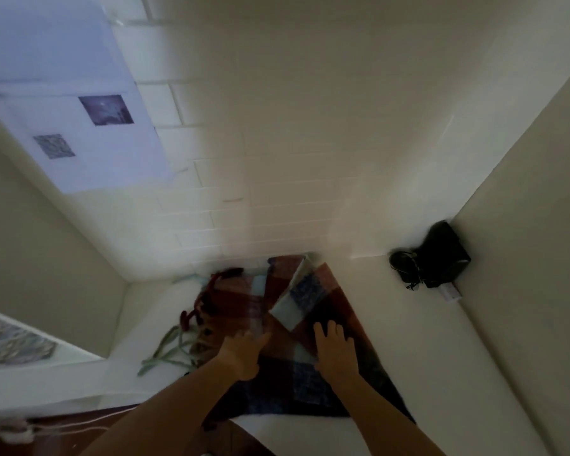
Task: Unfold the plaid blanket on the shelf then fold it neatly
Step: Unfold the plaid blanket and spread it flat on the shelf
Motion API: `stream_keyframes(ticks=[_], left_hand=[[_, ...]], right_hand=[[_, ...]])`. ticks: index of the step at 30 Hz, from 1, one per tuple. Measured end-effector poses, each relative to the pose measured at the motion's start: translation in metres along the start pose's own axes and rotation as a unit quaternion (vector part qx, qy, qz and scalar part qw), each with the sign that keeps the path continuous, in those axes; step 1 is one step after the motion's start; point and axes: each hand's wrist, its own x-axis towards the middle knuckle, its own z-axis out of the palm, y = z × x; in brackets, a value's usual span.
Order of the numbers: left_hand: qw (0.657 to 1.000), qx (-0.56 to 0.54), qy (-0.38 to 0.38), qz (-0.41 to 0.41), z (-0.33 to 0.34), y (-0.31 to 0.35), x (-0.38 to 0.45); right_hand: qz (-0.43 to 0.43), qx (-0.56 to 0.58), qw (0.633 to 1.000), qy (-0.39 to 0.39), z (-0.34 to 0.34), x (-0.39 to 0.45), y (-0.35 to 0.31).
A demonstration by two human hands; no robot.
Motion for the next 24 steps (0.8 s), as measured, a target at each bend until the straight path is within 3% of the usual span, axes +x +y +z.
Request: stream_keyframes(ticks=[13, 24], left_hand=[[1.0, 0.023, 0.008, -0.007, -0.029, 0.003, -0.017], [0.992, 0.014, 0.126, -0.001, -0.059, 0.019, -0.015]], right_hand=[[-0.014, -0.01, 0.998, 0.063, -0.036, -0.004, 0.011], [-0.011, 0.015, 0.994, 0.11, -0.051, 0.006, 0.018]])
